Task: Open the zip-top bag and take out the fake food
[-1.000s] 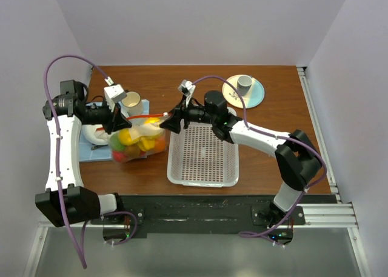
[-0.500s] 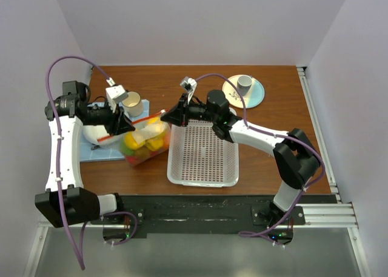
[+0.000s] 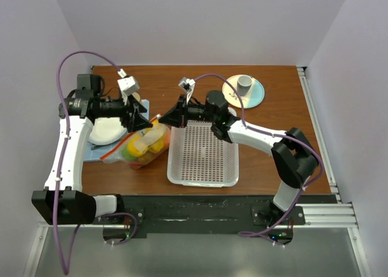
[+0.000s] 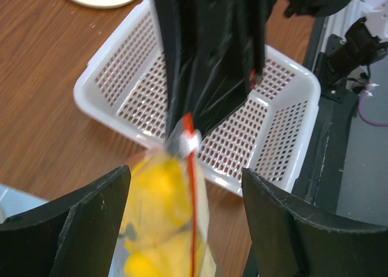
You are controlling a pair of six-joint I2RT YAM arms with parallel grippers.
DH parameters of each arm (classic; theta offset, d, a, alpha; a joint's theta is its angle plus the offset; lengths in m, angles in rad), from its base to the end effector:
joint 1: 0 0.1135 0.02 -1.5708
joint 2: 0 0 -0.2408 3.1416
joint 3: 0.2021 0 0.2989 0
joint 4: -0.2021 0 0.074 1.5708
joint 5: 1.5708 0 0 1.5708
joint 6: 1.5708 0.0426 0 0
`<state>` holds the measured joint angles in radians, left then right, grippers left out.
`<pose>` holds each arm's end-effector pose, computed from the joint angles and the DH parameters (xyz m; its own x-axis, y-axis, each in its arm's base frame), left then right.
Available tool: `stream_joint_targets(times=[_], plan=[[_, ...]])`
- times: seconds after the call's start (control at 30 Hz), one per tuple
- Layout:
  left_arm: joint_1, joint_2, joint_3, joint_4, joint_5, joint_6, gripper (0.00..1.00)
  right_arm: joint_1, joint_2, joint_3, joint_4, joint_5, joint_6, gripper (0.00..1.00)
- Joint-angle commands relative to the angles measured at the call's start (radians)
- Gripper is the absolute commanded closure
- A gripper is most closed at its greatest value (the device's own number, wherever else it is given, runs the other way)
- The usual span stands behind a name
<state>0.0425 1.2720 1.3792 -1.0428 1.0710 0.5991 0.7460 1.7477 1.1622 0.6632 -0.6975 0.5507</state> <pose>0.2912 -0.0250 0.3586 -0.3823 0.2542 -0.8884 0.8664 0.4330 -0.2489 0.3089 0.3227 0.2470 -0.4697 0.1120 -0.8757 -0.8739 0.0817 0.4792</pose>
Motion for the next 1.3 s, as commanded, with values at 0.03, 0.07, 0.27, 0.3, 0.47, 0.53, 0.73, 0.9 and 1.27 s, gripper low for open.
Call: stream_joint_targets(times=[0.03,0.07,0.27,0.3,0.47,0.53,0.73,0.9,1.27], plan=[[-0.122,-0.028,-0.006,0.227,-0.013,-0.215,0.24,0.023,0.035,0.076,-0.013,0.009,0.005,0.85],[-0.142,-0.023,-0.003,0.224,-0.011,-0.217,0.26,0.024,0.039,0.076,-0.013,0.009,0.006,0.85],[-0.168,0.016,0.004,0.135,-0.046,-0.141,0.48,0.026,0.039,0.082,-0.046,0.026,-0.009,0.87],[-0.168,0.021,0.006,0.119,-0.063,-0.112,0.51,0.024,0.035,0.083,-0.056,0.026,-0.02,0.87],[-0.168,0.015,0.006,0.082,-0.114,-0.073,0.58,0.024,0.024,0.094,-0.096,0.035,-0.047,0.89],[-0.168,0.013,0.009,0.084,-0.123,-0.071,0.62,0.024,0.024,0.099,-0.102,0.035,-0.052,0.89],[-0.173,0.035,0.006,0.044,-0.125,-0.035,0.64,0.023,0.024,0.108,-0.117,0.038,-0.06,0.89],[-0.176,0.043,-0.025,0.018,-0.147,0.007,0.6,0.023,0.022,0.114,-0.128,0.039,-0.064,0.89],[-0.179,0.032,-0.042,-0.019,-0.193,0.048,0.38,0.021,0.03,0.116,-0.128,0.036,-0.061,0.9]])
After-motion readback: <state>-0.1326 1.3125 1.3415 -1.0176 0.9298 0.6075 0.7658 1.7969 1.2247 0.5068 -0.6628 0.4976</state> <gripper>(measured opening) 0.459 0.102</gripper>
